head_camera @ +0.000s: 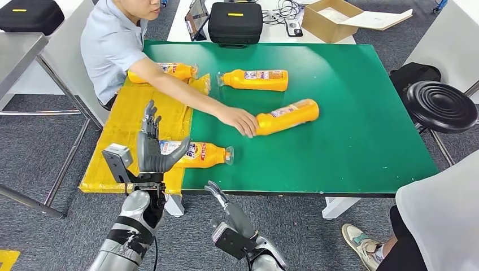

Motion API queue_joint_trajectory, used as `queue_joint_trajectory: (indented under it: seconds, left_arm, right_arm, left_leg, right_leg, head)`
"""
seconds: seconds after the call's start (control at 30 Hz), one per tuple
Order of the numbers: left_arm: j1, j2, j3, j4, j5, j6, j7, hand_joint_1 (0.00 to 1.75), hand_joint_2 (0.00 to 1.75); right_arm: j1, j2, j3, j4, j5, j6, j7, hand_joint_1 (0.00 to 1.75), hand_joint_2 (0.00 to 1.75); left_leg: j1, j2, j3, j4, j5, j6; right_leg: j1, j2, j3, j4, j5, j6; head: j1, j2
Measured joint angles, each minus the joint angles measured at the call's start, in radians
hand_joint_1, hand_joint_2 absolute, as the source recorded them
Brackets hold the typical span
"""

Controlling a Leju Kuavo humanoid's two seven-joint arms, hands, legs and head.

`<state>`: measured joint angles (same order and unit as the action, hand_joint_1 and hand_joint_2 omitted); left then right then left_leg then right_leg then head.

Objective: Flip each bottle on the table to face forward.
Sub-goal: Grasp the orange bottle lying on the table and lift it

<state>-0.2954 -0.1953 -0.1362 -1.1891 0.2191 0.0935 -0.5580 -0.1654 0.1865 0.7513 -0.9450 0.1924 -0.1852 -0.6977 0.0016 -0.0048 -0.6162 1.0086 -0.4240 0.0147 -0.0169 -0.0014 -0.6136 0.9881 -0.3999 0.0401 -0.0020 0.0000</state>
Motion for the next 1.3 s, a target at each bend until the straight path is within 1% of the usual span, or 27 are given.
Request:
queue_joint_trajectory:
  seconds: [0.07, 0.1, 0.17, 0.23, 0.27, 0.37, 0.57, 0.63, 0.73, 0.8, 0.87, 0.97, 1.07, 1.17, 1.3]
  left_arm:
    - [0.011, -0.002, 0.0, -0.039, 0.014, -0.002, 0.01, 0.0, 1.75]
    - [0.016, -0.003, 0.0, -0.055, 0.023, -0.004, 0.013, 0.0, 1.75]
    - [0.03, -0.004, -0.002, -0.089, 0.044, -0.008, 0.018, 0.0, 1.75]
    - [0.053, -0.003, -0.003, -0.127, 0.061, -0.01, 0.023, 0.0, 1.75]
    - [0.064, -0.003, -0.003, -0.144, 0.064, -0.01, 0.024, 0.0, 1.75]
    - [0.087, -0.002, -0.004, -0.18, 0.067, -0.01, 0.026, 0.0, 1.75]
    - [0.101, -0.002, -0.007, -0.208, 0.068, -0.01, 0.026, 0.0, 1.75]
    - [0.106, -0.002, -0.007, -0.213, 0.071, -0.008, 0.026, 0.0, 1.75]
    - [0.128, 0.0, -0.006, -0.228, 0.08, 0.0, 0.027, 0.0, 1.75]
    - [0.149, 0.002, -0.004, -0.238, 0.086, 0.002, 0.032, 0.0, 1.75]
    - [0.167, 0.005, 0.001, -0.245, 0.092, 0.001, 0.039, 0.0, 1.75]
    - [0.186, 0.006, 0.008, -0.25, 0.096, -0.003, 0.045, 0.0, 1.75]
    - [0.201, 0.006, 0.011, -0.259, 0.096, -0.015, 0.047, 0.0, 1.75]
    - [0.206, 0.005, 0.011, -0.266, 0.095, -0.026, 0.051, 0.0, 1.75]
    - [0.206, 0.003, 0.005, -0.266, 0.094, -0.033, 0.054, 0.0, 1.75]
  right_arm:
    - [0.0, -0.001, 0.0, -0.002, 0.021, -0.017, 0.0, 0.0, 1.75]
    - [0.0, -0.003, -0.001, -0.004, 0.043, -0.038, 0.001, 0.0, 1.75]
    - [0.0, -0.015, -0.012, -0.016, 0.114, -0.11, 0.014, 0.0, 1.75]
    - [0.0, -0.039, -0.04, -0.039, 0.186, -0.173, 0.034, 0.0, 1.75]
    - [0.0, -0.051, -0.058, -0.052, 0.208, -0.185, 0.04, 0.0, 1.75]
    - [-0.001, -0.078, -0.107, -0.082, 0.238, -0.184, 0.049, 0.0, 1.75]
    - [0.001, -0.092, -0.142, -0.108, 0.266, -0.189, 0.054, 0.0, 1.75]
    - [0.001, -0.099, -0.157, -0.112, 0.308, -0.242, 0.074, 0.0, 1.75]
    - [-0.003, -0.124, -0.199, -0.127, 0.393, -0.354, 0.118, 0.0, 1.75]
    - [-0.01, -0.149, -0.235, -0.139, 0.458, -0.397, 0.151, 0.0, 1.75]
    - [-0.022, -0.174, -0.267, -0.144, 0.532, -0.414, 0.189, 0.0, 1.75]
    - [-0.061, -0.204, -0.304, -0.13, 0.603, -0.393, 0.245, 0.0, 1.75]
    - [-0.13, -0.222, -0.329, -0.068, 0.656, -0.372, 0.294, 0.0, 1.75]
    - [-0.206, -0.228, -0.34, 0.019, 0.714, -0.386, 0.322, 0.0, 1.75]
    - [-0.284, -0.226, -0.342, 0.137, 0.776, -0.431, 0.355, 0.0, 1.75]
  left_leg:
    - [0.0, 0.0, 0.0, 0.0, 0.0, 0.0]
    - [0.0, 0.0, 0.0, 0.0, 0.0, 0.0]
    - [0.0, 0.0, 0.0, 0.0, 0.0, 0.0]
    - [0.0, 0.0, 0.0, 0.0, 0.0, 0.0]
    - [0.0, 0.0, 0.0, 0.0, 0.0, 0.0]
    - [0.0, 0.0, 0.0, 0.0, 0.0, 0.0]
    - [0.0, 0.0, 0.0, 0.0, 0.0, 0.0]
    - [0.0, 0.0, 0.0, 0.0, 0.0, 0.0]
    - [0.0, 0.0, 0.0, 0.0, 0.0, 0.0]
    - [0.0, 0.0, 0.0, 0.0, 0.0, 0.0]
    - [-0.001, 0.0, 0.0, 0.0, 0.0, 0.0]
    - [-0.002, 0.0, -0.001, 0.0, 0.0, 0.001]
    - [-0.002, 0.0, 0.0, 0.0, 0.0, 0.001]
    - [-0.002, 0.0, 0.0, 0.0, 0.001, 0.001]
    - [-0.001, 0.0, 0.0, 0.0, 0.001, 0.0]
  right_leg:
    - [0.0, 0.0, 0.0, 0.0, 0.0, 0.0]
    - [0.0, 0.0, 0.0, 0.0, 0.0, 0.0]
    - [0.0, 0.0, 0.0, 0.0, 0.0, 0.0]
    - [0.0, 0.0, 0.0, 0.0, 0.0, 0.0]
    - [0.0, 0.0, 0.0, 0.0, 0.0, 0.0]
    - [-0.001, 0.0, 0.0, 0.0, 0.0, 0.0]
    - [0.0, 0.0, 0.0, 0.0, 0.0, 0.0]
    - [0.0, 0.0, 0.0, 0.0, 0.0, 0.0]
    - [0.0, 0.0, 0.0, 0.0, 0.0, 0.0]
    - [0.0, 0.0, 0.0, 0.0, 0.0, 0.0]
    - [-0.001, 0.0, 0.0, 0.0, 0.0, 0.0]
    - [-0.001, 0.0, 0.0, 0.0, 0.0, 0.001]
    - [-0.001, 0.0, 0.0, 0.0, 0.001, 0.001]
    - [-0.001, 0.0, 0.0, 0.0, 0.001, 0.001]
    - [0.0, 0.0, 0.0, 0.0, 0.001, 0.001]
  head:
    - [0.0, 0.0]
    - [0.0, 0.0]
    - [0.0, 0.0]
    - [0.0, 0.0]
    - [0.0, 0.0]
    - [0.0, 0.0]
    - [0.0, 0.0]
    - [0.0, 0.0]
    - [0.0, 0.0]
    - [0.0, 0.0]
    - [0.0, 0.0]
    - [0.0, 0.0]
    - [0.0, 0.0]
    - [0.0, 0.0]
    - [0.0, 0.0]
